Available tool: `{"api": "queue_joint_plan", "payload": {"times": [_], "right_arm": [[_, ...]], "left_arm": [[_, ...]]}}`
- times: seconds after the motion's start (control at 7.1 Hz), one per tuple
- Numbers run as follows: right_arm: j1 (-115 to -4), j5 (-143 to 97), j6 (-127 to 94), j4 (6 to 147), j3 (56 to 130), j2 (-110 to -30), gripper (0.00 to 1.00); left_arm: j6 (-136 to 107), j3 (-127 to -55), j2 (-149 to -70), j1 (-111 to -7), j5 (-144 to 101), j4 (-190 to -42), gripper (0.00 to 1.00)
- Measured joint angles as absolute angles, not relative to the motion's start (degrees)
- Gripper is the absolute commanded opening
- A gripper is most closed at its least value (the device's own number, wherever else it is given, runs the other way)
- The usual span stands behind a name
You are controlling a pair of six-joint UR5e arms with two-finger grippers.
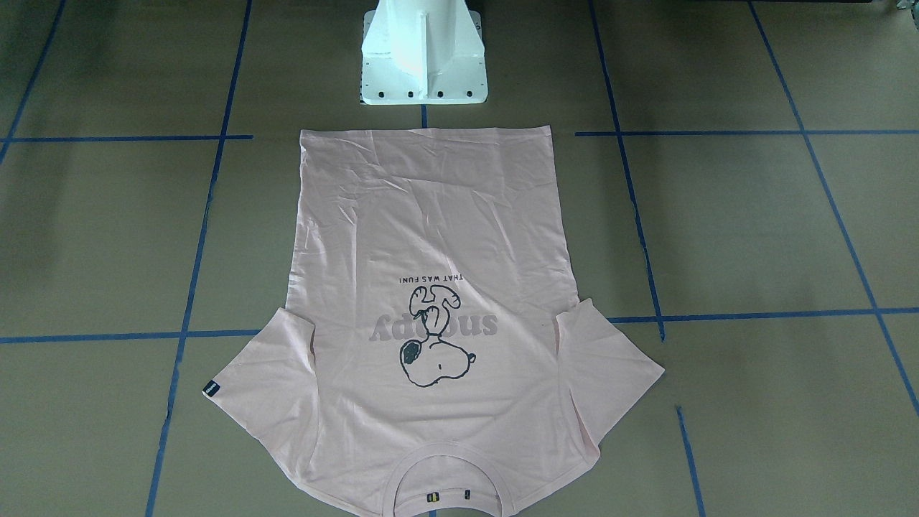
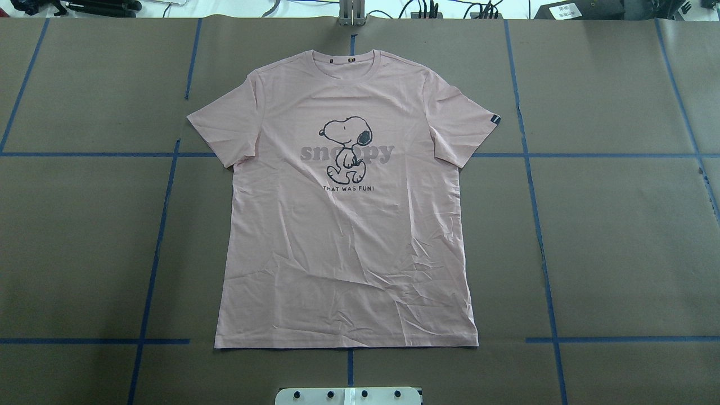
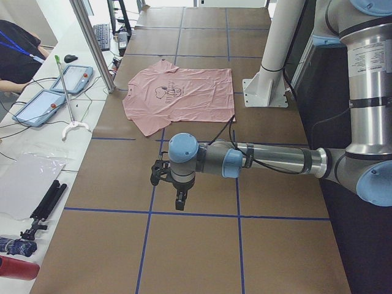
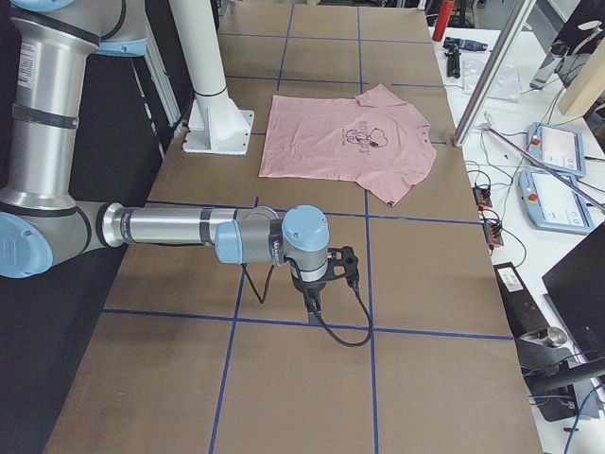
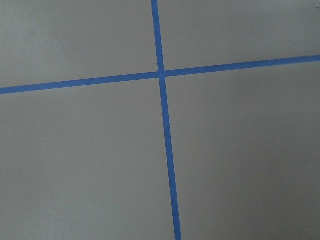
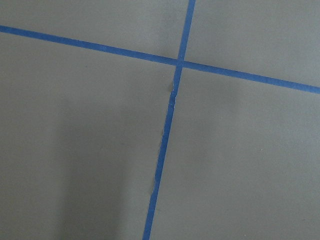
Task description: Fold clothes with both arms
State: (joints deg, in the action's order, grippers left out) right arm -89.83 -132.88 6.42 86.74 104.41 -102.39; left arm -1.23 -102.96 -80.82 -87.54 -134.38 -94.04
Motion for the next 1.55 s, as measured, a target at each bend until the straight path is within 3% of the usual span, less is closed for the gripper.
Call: {"api": "queue_joint_plan", "payload": {"times": [0.42,0.84,1.13,1.55], "right_arm": [[-89.62,-132.68,6.00,85.71,104.41,-101.99,1.00],[-89.57,-132.24,4.53,78.76,103.26,-97.35,1.00],[-89.56,-132.51,2.55,76.60,101.96,-94.41,1.00],[-89.56,-138.03,-0.23,75.54,101.05,-91.38,1.00]], "left_arm": [[-1.20,-103.17,-81.68,-87.32,-134.30,-94.80,1.00],[-1.18,-102.96,-82.87,-86.85,-134.12,-104.68,1.00],[-1.20,-100.89,-89.23,-86.67,-133.55,-114.42,1.00],[-4.41,-91.68,-101.76,-86.31,-133.48,-128.38,1.00]]}}
